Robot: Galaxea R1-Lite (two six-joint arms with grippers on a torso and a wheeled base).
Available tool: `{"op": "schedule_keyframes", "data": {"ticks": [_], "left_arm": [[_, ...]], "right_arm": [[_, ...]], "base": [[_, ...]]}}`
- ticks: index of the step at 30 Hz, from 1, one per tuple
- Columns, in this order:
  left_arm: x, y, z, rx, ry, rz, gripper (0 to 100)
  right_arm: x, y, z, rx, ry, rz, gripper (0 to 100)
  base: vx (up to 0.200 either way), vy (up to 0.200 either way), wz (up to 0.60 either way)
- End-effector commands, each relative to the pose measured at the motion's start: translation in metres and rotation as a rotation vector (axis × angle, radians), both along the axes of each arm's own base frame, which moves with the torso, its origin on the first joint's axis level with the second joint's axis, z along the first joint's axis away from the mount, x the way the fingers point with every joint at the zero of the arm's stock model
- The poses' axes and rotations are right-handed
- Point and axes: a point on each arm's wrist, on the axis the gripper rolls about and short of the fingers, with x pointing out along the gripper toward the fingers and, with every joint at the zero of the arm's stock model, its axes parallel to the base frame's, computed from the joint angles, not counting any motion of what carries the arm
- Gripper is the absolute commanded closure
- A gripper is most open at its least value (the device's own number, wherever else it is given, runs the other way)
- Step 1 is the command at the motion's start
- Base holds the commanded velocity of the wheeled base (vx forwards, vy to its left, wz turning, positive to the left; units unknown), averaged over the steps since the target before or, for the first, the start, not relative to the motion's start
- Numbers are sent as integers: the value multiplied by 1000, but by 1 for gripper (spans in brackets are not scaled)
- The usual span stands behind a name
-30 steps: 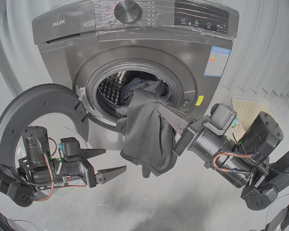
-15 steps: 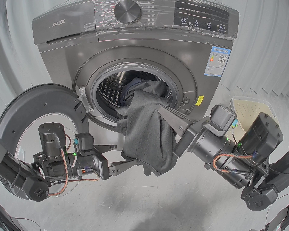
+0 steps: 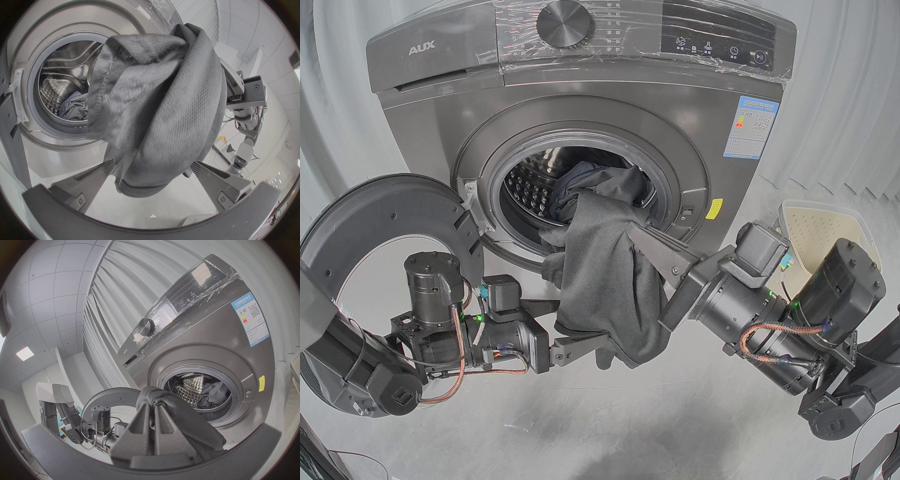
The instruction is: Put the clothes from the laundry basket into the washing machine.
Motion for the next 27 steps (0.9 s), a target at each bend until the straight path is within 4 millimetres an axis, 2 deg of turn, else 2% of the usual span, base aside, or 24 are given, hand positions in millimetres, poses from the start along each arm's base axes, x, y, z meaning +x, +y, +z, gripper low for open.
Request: {"op": "schedule_keyframes", "data": {"ticks": [1, 11, 12, 16, 22, 25, 27], "left_arm": [[0, -5, 1, -15, -22, -18, 0], [-6, -10, -4, -60, -4, -33, 0], [-6, -11, -5, -62, -2, -34, 100], [-7, -13, -9, -62, 3, -39, 100], [-6, -12, -3, -108, -32, -32, 100], [-11, -10, -1, -123, -46, -29, 100], [-22, -3, 2, -144, -77, -26, 100]], "right_arm": [[0, 1, -2, -4, 5, 1, 100], [1, 0, -2, -4, 5, -2, 100], [1, 0, -2, -4, 5, -3, 100], [1, 0, -2, -4, 5, -3, 100], [1, 1, -2, 3, -1, -3, 100], [1, 1, -3, 0, 0, -4, 100], [3, 3, -7, -11, 9, -4, 100]], "base": [[0, 0, 0], [0, 0, 0], [0, 0, 0], [0, 0, 0], [0, 0, 0], [0, 0, 0], [0, 0, 0]]}}
